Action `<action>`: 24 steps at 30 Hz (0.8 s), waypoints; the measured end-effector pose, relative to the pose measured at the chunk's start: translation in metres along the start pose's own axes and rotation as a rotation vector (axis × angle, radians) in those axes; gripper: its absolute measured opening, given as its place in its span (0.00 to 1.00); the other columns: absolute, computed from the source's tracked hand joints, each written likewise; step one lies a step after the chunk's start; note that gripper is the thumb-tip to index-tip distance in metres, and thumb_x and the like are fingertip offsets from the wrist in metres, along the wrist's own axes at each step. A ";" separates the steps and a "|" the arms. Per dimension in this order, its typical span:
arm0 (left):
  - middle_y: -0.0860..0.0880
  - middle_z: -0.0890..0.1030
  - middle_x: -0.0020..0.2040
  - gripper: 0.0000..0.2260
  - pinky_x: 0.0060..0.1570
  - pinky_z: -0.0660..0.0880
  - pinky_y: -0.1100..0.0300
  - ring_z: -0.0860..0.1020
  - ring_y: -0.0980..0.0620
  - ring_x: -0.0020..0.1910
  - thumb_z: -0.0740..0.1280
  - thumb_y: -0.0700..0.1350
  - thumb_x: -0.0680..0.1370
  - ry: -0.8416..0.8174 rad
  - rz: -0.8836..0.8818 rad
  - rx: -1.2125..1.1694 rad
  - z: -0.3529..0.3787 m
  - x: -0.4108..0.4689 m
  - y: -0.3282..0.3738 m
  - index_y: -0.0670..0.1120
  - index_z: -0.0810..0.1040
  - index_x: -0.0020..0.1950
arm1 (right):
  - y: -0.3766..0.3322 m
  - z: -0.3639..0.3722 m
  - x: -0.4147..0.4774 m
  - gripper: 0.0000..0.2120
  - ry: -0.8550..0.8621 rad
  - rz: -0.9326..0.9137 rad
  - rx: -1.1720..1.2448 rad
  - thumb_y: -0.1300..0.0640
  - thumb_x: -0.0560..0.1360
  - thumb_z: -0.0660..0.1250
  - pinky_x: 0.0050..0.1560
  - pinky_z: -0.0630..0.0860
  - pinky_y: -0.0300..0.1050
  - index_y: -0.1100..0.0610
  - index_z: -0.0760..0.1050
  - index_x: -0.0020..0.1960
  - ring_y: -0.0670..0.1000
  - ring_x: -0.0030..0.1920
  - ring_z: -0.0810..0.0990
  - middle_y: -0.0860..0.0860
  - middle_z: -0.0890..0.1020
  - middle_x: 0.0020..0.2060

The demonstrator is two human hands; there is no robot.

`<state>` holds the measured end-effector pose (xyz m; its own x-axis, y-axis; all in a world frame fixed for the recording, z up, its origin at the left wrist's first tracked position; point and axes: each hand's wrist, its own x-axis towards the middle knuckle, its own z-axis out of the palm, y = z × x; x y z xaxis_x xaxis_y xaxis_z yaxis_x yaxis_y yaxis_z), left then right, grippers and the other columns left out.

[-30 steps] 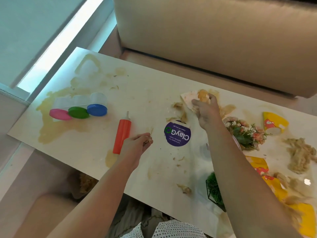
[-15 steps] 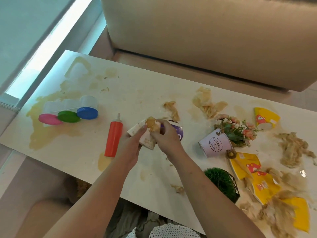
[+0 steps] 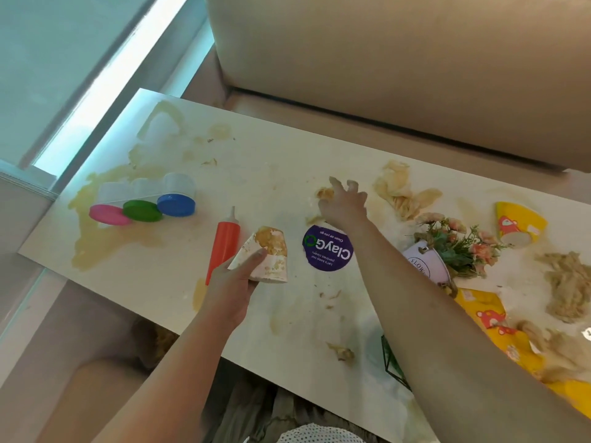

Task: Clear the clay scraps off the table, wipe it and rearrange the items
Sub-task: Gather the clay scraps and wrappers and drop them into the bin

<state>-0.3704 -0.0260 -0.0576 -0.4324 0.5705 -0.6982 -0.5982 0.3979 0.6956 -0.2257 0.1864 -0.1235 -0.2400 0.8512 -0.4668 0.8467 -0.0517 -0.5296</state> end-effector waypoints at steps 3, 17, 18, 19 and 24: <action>0.46 0.87 0.53 0.12 0.53 0.80 0.56 0.86 0.49 0.54 0.74 0.38 0.77 0.042 0.008 0.009 -0.011 -0.003 0.000 0.42 0.81 0.59 | 0.002 0.019 0.008 0.23 -0.009 -0.106 -0.281 0.52 0.79 0.58 0.61 0.68 0.55 0.57 0.67 0.73 0.62 0.69 0.61 0.57 0.63 0.72; 0.45 0.86 0.57 0.17 0.50 0.82 0.57 0.86 0.48 0.54 0.75 0.38 0.76 0.053 -0.035 0.018 -0.006 0.008 -0.005 0.40 0.79 0.64 | 0.010 0.044 0.005 0.13 0.086 -0.494 -0.308 0.74 0.72 0.65 0.43 0.75 0.50 0.62 0.76 0.53 0.57 0.55 0.74 0.56 0.72 0.52; 0.45 0.87 0.56 0.16 0.49 0.82 0.57 0.86 0.48 0.53 0.75 0.38 0.76 0.054 -0.040 0.018 -0.003 0.010 -0.006 0.41 0.80 0.63 | 0.012 0.037 0.007 0.12 0.131 -0.453 -0.194 0.74 0.73 0.63 0.46 0.77 0.50 0.61 0.78 0.50 0.57 0.53 0.76 0.54 0.73 0.49; 0.45 0.87 0.54 0.14 0.49 0.82 0.57 0.86 0.48 0.52 0.75 0.37 0.76 0.055 -0.047 0.018 0.000 0.011 -0.006 0.41 0.80 0.61 | 0.013 0.029 0.009 0.11 0.195 -0.410 -0.070 0.73 0.75 0.62 0.48 0.78 0.50 0.61 0.79 0.49 0.56 0.51 0.78 0.53 0.73 0.47; 0.44 0.87 0.54 0.15 0.55 0.81 0.53 0.86 0.46 0.54 0.75 0.37 0.75 0.038 -0.069 0.029 0.013 0.015 -0.012 0.39 0.80 0.61 | 0.036 -0.032 0.019 0.15 0.431 -0.178 0.064 0.70 0.77 0.62 0.52 0.68 0.44 0.60 0.77 0.61 0.60 0.58 0.74 0.60 0.76 0.56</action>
<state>-0.3607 -0.0131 -0.0740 -0.4167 0.5133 -0.7503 -0.6079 0.4563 0.6498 -0.1847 0.2178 -0.1290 -0.1479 0.9884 -0.0352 0.7760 0.0939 -0.6236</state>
